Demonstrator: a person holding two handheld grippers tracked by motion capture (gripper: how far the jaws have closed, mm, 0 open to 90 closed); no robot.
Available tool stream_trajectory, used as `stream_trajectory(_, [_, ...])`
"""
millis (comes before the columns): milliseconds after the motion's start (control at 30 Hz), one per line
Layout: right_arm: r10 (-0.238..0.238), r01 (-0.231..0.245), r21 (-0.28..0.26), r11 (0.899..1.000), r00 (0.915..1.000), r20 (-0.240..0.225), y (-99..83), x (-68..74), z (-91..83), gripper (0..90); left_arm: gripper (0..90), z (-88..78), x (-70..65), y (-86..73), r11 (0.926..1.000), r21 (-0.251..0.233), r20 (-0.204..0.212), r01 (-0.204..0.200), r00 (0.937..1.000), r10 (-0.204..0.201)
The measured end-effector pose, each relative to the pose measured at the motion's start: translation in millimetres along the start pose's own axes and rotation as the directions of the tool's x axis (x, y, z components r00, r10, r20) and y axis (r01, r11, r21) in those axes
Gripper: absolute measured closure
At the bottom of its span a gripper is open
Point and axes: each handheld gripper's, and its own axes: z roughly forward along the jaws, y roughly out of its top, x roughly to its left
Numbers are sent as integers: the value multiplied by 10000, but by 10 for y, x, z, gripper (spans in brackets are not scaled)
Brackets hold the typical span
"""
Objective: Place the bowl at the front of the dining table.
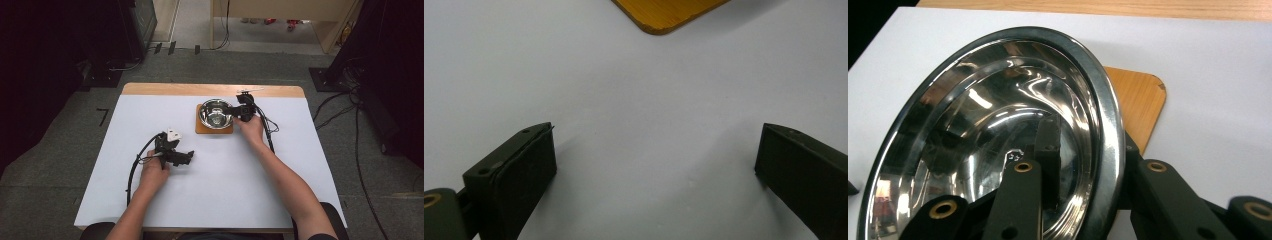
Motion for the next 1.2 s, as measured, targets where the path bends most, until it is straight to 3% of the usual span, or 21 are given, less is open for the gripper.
stream_trajectory(200, [-64,64,0,10000,10000,-75,-3,28,13,698,29,0,0,0,10000,1,1,-4,10000,4])
stream_trajectory(400, [-4,4,12,10000,9996,-284,3,39,10,602,29,0,0,0,10000,6,1,-3,10000,3])
stream_trajectory(600, [-300,297,-210,9993,9994,-173,18,56,-29,515,29,-2,1,1,10000,20,3,-12,10000,12])
stream_trajectory(1200, [-1083,1080,-358,9935,9941,-57,38,111,-122,425,28,-2,1,0,10000,19,3,-18,10000,18])
